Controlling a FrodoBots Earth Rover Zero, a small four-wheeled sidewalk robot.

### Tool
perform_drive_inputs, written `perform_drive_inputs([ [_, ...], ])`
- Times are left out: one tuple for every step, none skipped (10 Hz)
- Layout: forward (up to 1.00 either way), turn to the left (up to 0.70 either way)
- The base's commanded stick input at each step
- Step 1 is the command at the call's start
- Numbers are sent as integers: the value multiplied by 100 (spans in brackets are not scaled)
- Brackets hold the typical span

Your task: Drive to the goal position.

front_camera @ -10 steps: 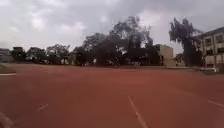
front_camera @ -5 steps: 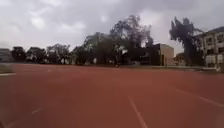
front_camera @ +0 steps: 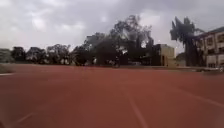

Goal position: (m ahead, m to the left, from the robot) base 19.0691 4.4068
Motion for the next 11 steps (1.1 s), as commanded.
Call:
perform_drive_inputs([
  [45,0],
  [45,0],
  [45,0],
  [45,0],
  [45,0],
  [45,0],
  [45,0],
  [45,0],
  [45,0],
  [45,0],
  [45,0],
])
